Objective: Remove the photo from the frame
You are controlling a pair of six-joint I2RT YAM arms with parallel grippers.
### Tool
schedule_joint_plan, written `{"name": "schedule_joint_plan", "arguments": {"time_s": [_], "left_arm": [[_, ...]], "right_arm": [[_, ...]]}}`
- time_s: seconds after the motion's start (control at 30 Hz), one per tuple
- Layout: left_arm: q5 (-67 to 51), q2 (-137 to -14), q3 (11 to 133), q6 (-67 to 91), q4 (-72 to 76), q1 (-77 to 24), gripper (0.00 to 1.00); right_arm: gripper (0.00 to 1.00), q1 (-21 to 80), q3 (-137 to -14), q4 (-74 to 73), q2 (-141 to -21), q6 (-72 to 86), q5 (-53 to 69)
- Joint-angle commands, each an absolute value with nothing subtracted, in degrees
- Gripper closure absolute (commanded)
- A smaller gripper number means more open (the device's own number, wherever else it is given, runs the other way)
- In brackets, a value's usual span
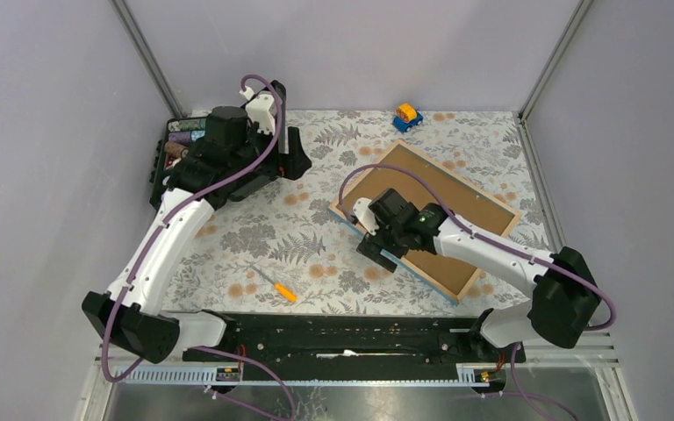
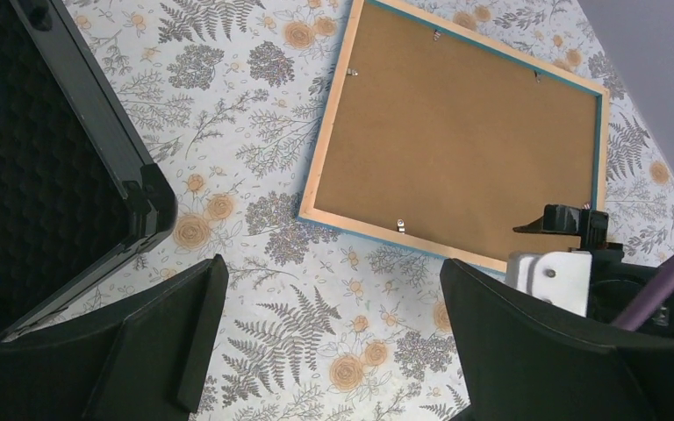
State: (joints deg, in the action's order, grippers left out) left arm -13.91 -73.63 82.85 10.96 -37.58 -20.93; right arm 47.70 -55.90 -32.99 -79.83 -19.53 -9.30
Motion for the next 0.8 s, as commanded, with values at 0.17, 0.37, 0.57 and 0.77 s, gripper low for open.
{"name": "schedule_joint_plan", "arguments": {"time_s": [0.17,0.37,0.57,0.77], "left_arm": [[-20.7,-74.1,80.3,2.6,-37.2,-20.5,0.01],[-25.3,-79.2,75.4,-10.7,-43.4,-25.2,0.01],[-10.8,-84.0,69.2,-15.6,-42.1,-40.6,0.01],[-10.1,-92.2,68.6,-17.7,-39.1,-46.4,0.01]], "right_arm": [[0.00,27.4,-72.5,-43.6,-82.7,-19.8,20.4],[0.00,6.5,-82.9,-51.3,-93.8,-27.1,25.3],[0.00,-8.2,-94.1,-53.1,-105.4,-30.8,28.3],[0.00,-13.4,-102.0,-52.5,-116.9,-32.7,25.9]]}}
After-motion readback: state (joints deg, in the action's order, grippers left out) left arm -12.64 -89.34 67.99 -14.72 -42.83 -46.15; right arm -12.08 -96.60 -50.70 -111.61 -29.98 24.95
